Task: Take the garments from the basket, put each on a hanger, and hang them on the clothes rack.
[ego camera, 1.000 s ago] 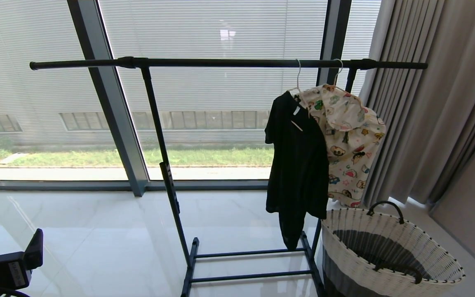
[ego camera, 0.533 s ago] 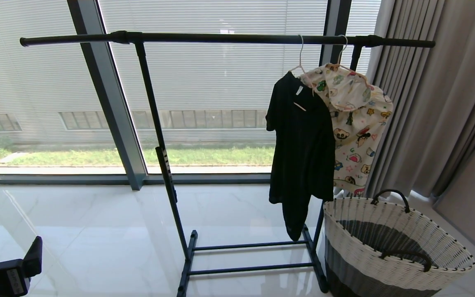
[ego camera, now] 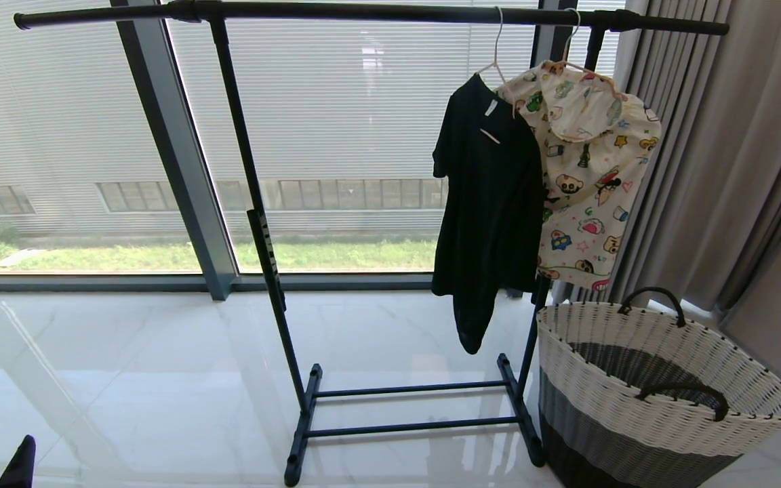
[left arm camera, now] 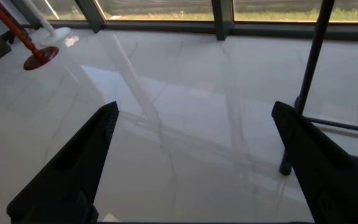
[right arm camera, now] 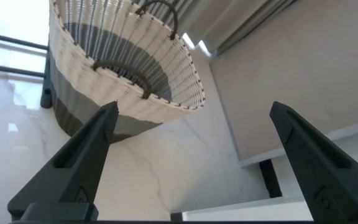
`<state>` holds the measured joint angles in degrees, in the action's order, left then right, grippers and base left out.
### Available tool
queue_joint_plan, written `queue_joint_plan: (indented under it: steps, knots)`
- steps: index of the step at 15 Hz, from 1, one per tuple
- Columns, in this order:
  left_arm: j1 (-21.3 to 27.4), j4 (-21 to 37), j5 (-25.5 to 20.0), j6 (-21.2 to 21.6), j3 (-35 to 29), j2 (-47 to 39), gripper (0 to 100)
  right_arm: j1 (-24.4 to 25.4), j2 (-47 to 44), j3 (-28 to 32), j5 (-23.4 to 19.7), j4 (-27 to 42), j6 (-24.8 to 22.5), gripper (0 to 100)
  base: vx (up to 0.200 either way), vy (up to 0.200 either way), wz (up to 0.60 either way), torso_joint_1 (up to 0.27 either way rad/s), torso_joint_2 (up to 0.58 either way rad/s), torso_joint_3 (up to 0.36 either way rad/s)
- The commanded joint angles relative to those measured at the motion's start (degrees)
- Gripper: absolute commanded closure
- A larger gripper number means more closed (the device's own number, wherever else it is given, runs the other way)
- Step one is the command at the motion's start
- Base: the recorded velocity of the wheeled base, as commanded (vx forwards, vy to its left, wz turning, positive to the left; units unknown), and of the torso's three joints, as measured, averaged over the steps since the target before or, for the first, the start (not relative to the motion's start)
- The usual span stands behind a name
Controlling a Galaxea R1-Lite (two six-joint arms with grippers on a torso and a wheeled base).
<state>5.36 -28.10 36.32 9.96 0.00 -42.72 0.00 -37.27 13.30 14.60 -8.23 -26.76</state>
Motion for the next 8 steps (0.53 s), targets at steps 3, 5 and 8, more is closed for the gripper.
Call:
queue_joint_plan:
  steps: [3,5,8]
  knots:
    - [0.00,17.90,0.07,1.99,0.00,30.50,0,-4.39,14.24,-9.26,0.07,0.23,0.13,0,0.000,0.000,0.00,-0.072,0.24,0.163]
    - [-0.09,23.44,0.95,3.84,-0.70,37.44,0,-4.48,24.08,-13.30,0.07,0.32,0.30,0,0.000,0.000,0.00,-0.009,0.04,0.025]
    - [-0.09,23.44,4.11,3.84,-0.53,37.27,0,-4.31,29.00,-13.30,0.07,2.69,2.94,0,0.000,0.000,0.00,0.000,0.00,0.000]
